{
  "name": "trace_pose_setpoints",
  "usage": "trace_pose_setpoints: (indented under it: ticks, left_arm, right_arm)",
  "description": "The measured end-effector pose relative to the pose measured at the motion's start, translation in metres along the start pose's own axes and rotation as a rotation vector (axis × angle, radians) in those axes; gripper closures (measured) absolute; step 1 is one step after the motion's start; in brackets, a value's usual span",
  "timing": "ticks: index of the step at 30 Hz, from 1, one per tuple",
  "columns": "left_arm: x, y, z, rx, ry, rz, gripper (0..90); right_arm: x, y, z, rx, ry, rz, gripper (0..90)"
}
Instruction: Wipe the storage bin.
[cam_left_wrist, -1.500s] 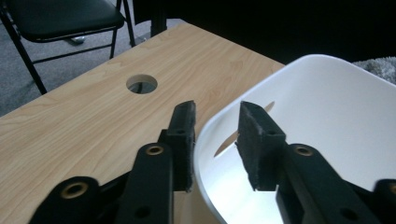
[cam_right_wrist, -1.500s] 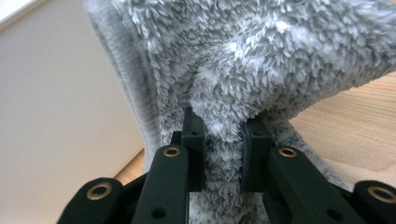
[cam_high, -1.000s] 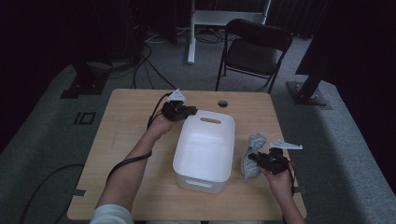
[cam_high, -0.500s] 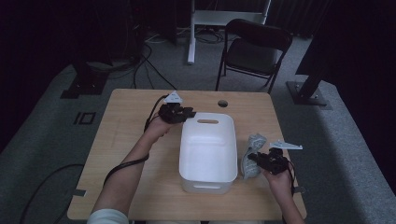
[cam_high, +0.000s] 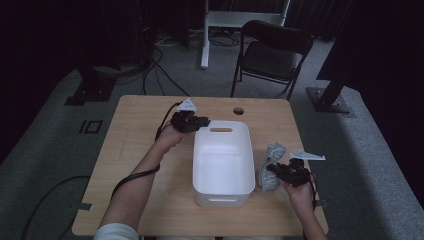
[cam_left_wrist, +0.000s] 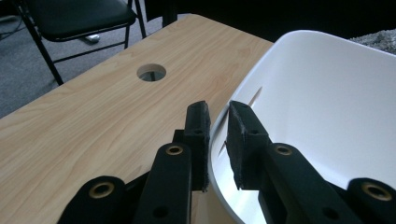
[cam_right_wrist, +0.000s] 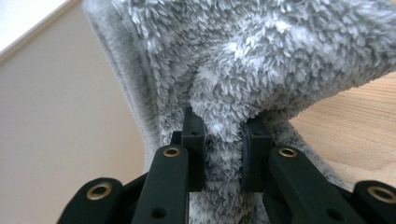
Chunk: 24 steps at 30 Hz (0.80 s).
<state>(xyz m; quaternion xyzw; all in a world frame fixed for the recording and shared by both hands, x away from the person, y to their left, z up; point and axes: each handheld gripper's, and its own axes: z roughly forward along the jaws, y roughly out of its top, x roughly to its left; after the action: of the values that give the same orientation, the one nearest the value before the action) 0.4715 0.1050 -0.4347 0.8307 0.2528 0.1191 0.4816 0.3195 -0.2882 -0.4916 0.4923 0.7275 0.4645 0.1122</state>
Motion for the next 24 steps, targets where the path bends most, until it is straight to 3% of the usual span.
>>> trace_pose_setpoints:
  ticks: [14, 18, 20, 24]
  left_arm:
    - [-0.005, -0.015, -0.026, 0.0, 0.037, -0.014, 83.8]
    - [-0.005, -0.016, -0.024, -0.015, 0.05, -0.018, 80.3]
    - [-0.003, -0.015, -0.022, -0.009, 0.035, -0.031, 77.5]
    - [-0.003, -0.015, -0.018, 0.016, 0.036, -0.018, 75.2]
  right_arm:
    - [0.0, 0.001, 0.001, 0.001, 0.0, 0.004, 76.0]
    - [0.0, 0.001, 0.001, -0.001, 0.004, 0.006, 76.0]
    - [0.0, 0.001, 0.0, -0.004, 0.004, 0.009, 76.0]
    - [-0.001, 0.0, 0.0, -0.003, 0.003, 0.008, 76.1]
